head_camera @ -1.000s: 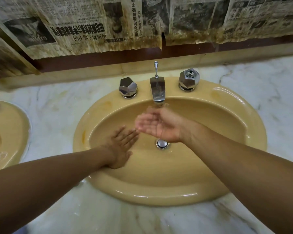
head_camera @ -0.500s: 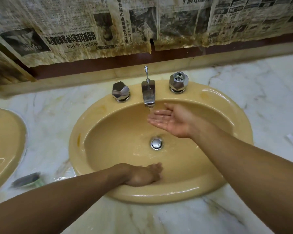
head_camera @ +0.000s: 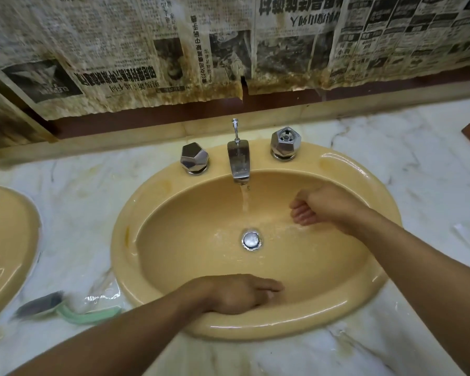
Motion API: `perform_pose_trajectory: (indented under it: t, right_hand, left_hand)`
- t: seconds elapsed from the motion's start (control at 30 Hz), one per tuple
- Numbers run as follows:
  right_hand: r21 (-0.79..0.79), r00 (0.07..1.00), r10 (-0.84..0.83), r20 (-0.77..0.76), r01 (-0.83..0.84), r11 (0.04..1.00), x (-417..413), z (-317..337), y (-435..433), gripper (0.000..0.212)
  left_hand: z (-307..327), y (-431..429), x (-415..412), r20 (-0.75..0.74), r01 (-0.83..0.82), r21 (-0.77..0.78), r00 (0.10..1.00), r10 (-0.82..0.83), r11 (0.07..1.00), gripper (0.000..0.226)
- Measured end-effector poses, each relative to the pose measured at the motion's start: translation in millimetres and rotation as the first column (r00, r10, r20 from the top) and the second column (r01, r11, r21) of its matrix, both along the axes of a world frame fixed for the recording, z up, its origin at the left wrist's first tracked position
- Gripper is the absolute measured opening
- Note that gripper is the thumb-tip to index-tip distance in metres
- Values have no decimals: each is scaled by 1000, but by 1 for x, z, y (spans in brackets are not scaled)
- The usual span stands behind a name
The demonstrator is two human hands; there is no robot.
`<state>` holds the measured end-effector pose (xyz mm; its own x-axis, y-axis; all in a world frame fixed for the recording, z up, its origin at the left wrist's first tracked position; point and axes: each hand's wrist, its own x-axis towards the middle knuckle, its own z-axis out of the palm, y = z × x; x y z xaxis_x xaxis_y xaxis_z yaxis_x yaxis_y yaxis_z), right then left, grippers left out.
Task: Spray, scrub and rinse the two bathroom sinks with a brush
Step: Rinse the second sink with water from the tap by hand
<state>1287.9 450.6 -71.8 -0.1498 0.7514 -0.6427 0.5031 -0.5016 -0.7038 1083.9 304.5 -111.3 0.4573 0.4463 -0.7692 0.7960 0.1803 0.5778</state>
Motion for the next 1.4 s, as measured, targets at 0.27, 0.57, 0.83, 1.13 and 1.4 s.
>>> perform_pose_trajectory:
  t: [0.27,0.57,0.83,1.13,1.4]
  right_hand:
    - [-627,520,-668,-533,287,724,-72,2,-16,41]
    - [-582,643,-592,-486,267,768,-71,35,-23,35]
    - [159,913,-30,-407,103,982,-83,105,-6,29]
    - [15,823,-406,-397,449,894,-78,57,-15,24]
    - [-400,599,-656,-459,520,754,-73,10,-29,40]
  left_hand:
    - [47,4,-140,-674,665,140,607,-422,733,94]
    - [19,6,-133,-279,4,596,939,202,803,47]
    - [61,90,-74,383,-607,617,788,483,501,50]
    - [68,132,-57,312,-481,701,871,380,526,55]
    - [81,125,-71,-89,62,815,996,18,576,104]
